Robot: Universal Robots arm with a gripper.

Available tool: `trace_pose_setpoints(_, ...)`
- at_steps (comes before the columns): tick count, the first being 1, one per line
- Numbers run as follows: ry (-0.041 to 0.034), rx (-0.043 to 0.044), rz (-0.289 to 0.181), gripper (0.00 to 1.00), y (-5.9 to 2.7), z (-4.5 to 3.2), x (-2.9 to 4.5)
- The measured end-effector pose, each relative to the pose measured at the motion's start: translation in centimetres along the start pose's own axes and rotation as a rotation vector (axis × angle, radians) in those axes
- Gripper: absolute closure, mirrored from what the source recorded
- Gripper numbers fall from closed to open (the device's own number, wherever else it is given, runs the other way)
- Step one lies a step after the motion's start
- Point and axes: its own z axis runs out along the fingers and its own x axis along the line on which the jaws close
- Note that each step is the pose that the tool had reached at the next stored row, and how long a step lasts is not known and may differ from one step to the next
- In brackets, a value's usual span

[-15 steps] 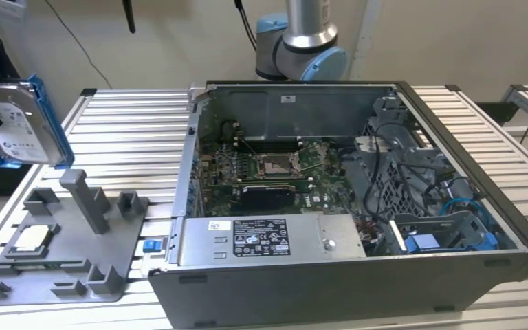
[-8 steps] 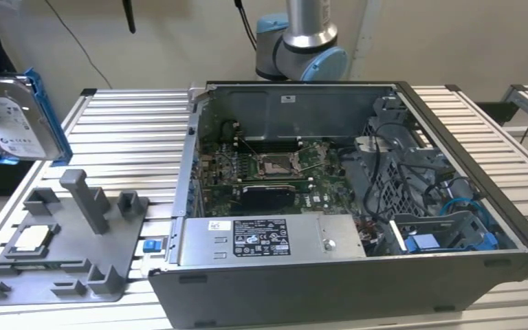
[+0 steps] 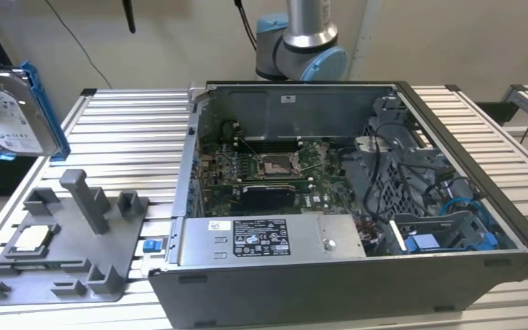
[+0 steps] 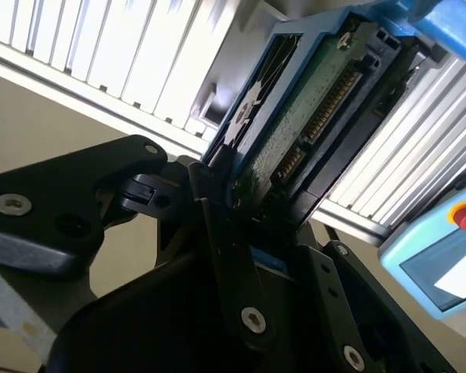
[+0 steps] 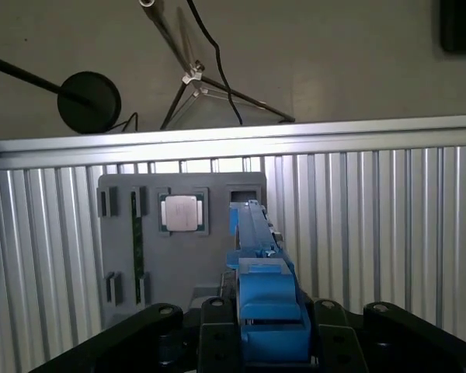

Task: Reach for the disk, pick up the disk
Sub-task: 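Pick up the disk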

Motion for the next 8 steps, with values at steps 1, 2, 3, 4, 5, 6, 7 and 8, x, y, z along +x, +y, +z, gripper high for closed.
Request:
trace_pose_setpoints(1,0.0,-0.0001,0.0,1.0,0.0,-0.12,0.0)
trace_pose_setpoints(2,0.0,0.0,0.0,1.0,0.0,-0.24,0.0)
trace_pose_setpoints(3,0.0,0.0,-0.001,1.0,0.0,-0.36,0.0)
trace_pose_setpoints(4,0.0001,-0.0001,-0.001,1.0,0.0,-0.48,0.0)
trace_pose_setpoints(5,0.0001,-0.0001,-0.001,1.0,-0.01,-0.61,0.0)
trace_pose_setpoints(6,0.0001,-0.0001,-0.001,1.0,-0.01,-0.73,0.0)
trace_pose_setpoints(7,0.0,0.0,-0.001,1.0,-0.01,-0.85,0.01)
trace_pose_setpoints(8,0.0,0.0,-0.002,1.0,-0.01,-0.97,0.01)
